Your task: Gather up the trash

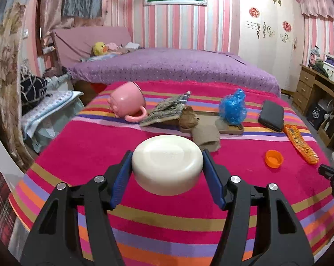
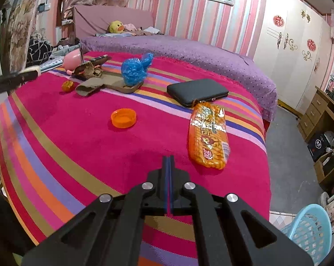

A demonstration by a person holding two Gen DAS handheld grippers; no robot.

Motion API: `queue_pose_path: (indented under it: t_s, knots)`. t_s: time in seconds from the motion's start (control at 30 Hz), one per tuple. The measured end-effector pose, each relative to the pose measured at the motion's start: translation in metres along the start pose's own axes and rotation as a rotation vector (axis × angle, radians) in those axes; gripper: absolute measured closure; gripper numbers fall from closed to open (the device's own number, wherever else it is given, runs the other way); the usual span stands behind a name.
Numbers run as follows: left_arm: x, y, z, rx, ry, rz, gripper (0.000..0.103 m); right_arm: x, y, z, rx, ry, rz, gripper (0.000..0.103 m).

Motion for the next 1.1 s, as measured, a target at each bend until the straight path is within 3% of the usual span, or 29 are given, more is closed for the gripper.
queue_pose_path:
  t_s: [0.8,1.1]
  knots:
    - [-0.009,0.032,0.008,0.000,-0.004,0.041,0.042,-0.008,0.018,-0.017,0.046,0.025,0.016,0.102]
    - [-0.010,0.098,0.004,-0.065,0.008,0.134,0.042,-0.021,0.067,-0.041,-0.008,0.045,0.066,0.102]
Point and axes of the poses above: each gripper's, at about its wrist camera, not at the fingertips, and z roughly the way its jaws point, y to its right, x to its top, the point moved 2 cm from there along z, roughly the way its jaws point, and after that the axes turned 14 degrees about -x, right-handed, at the moved point
